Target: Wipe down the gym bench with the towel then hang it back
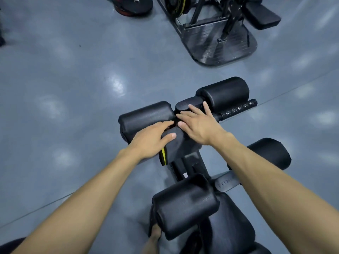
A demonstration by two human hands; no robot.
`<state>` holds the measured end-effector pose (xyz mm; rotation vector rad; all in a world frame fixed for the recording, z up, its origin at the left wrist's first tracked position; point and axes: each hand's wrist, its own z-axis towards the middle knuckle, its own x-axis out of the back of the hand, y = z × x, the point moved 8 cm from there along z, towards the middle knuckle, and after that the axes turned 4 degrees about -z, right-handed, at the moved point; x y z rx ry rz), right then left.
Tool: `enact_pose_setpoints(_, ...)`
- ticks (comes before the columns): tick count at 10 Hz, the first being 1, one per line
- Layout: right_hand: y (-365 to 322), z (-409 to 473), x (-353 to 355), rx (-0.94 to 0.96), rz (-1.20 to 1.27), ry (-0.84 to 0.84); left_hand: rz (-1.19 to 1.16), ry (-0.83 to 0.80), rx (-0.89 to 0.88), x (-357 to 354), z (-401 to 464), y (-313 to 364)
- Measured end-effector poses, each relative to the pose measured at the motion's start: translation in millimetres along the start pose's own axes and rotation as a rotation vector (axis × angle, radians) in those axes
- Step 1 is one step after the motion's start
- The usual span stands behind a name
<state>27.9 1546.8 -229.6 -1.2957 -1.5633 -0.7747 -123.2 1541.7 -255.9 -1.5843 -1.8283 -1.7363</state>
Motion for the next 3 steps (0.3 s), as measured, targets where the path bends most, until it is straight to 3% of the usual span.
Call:
enact_pose_setpoints(2,-3,-24,1,-0.026,0.189,0.092,0.06,-0.083,-0.049,2,0,12)
enact_pose_setpoints(3,9,-63,9,-0.104,0.448,0.32,0.092,0.051,-0.123,17,-6,30)
